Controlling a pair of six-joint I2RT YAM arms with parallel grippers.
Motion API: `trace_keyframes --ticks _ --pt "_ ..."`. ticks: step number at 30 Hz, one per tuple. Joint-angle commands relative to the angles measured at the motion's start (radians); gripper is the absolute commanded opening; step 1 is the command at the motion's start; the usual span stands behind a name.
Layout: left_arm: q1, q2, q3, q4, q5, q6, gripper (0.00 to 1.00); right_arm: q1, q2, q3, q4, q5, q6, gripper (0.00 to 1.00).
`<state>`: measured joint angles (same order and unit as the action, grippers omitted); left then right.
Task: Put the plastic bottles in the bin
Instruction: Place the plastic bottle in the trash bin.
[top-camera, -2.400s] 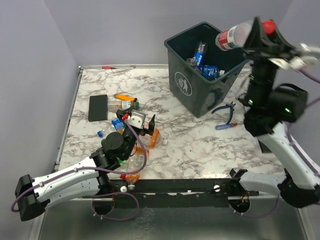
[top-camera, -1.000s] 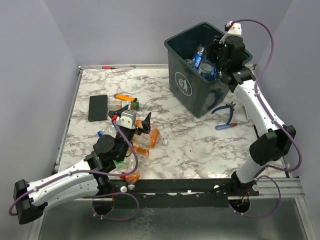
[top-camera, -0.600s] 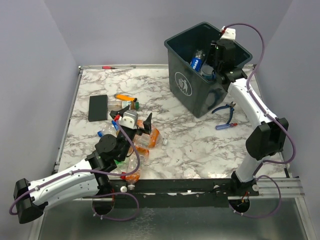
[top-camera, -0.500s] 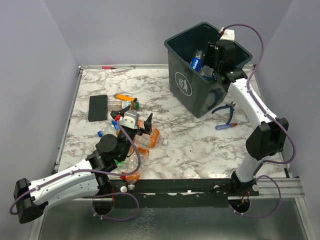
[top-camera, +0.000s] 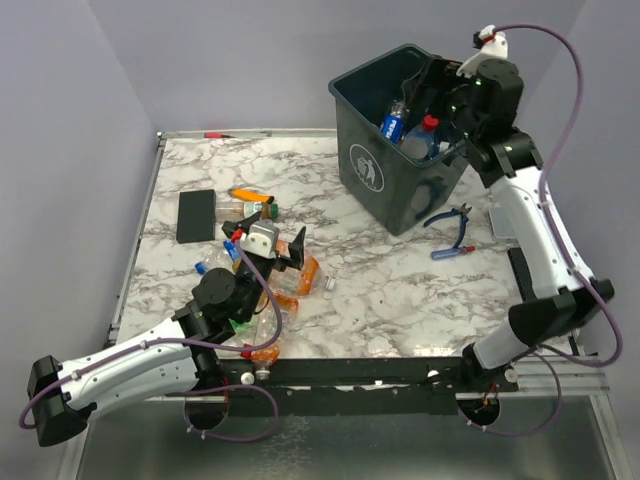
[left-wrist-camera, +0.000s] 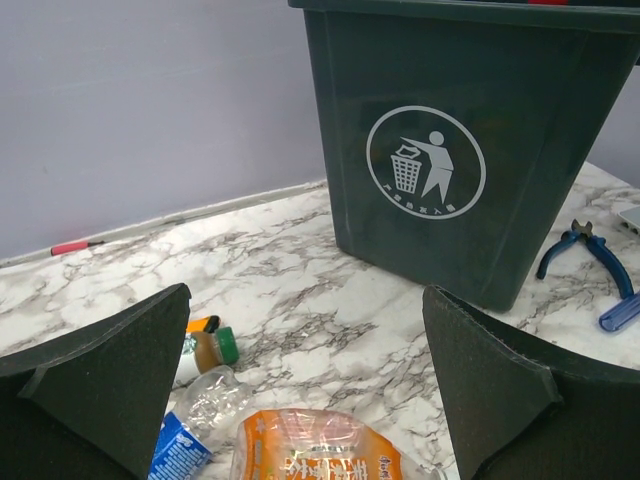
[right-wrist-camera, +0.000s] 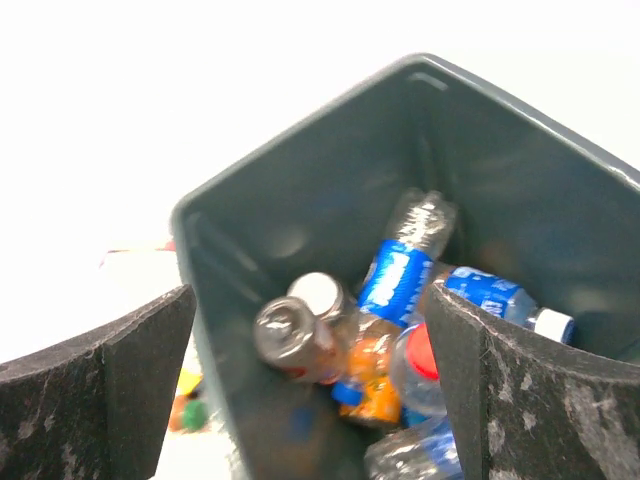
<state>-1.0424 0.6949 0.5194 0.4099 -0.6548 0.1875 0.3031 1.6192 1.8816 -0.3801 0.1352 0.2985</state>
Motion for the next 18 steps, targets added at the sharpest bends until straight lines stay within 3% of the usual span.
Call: trace_keyframes --ticks 1,6,9,13,18 --pt "0.001 0.009 -0.01 0.004 0.023 0.001 0.99 0.036 -0.218 -0.107 0.07 -0.223 0.046 1.0" --pt "0.001 0.019 -0.01 0.003 0.02 0.0 0.99 0.078 -0.444 -0.351 0.148 -0.372 0.036 0.91" --pt "0.001 0.029 -0.009 0.003 0.02 -0.004 0.99 0.08 -0.518 -0.429 0.104 -0.234 0.009 0.84" --pt "0.001 0.054 -0.004 0.001 0.029 -0.007 0.99 0.079 -0.438 -0.327 0.0 0.043 -0.043 0.72" --pt "0.001 0.062 -0.004 -0.006 0.026 -0.008 0.99 0.072 -0.202 -0.113 -0.03 0.151 -0.066 0.68"
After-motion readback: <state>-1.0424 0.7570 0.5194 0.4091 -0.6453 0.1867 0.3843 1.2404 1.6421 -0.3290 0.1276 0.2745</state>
